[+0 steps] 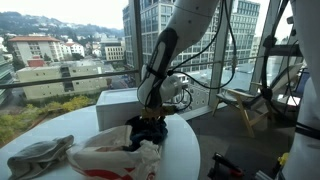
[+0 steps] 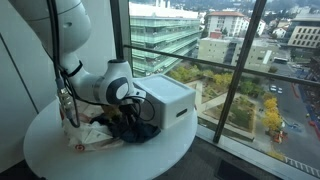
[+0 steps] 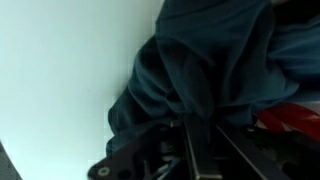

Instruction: Put the blue and pink shirts on the basket

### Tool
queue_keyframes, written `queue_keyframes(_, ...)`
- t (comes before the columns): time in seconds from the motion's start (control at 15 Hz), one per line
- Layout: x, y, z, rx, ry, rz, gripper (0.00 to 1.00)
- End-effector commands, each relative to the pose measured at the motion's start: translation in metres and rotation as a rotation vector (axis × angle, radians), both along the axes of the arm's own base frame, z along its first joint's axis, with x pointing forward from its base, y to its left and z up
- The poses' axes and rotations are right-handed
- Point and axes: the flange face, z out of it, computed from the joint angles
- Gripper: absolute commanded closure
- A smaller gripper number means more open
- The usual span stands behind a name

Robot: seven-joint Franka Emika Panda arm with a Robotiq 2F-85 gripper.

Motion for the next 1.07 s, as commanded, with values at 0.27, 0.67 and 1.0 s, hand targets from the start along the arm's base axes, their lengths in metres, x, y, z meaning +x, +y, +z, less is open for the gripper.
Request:
queue_keyframes(0.27, 0.014, 0.001, 0.119, 0.005, -0.061, 0.013, 0.91)
queue_keyframes(0.67, 0.037, 0.005, 0.231, -0.033, -0.306, 0.032, 0.91)
queue_keyframes(1.0, 0.087, 0.014, 0.288, -0.074, -0.484, 0.023, 0.91)
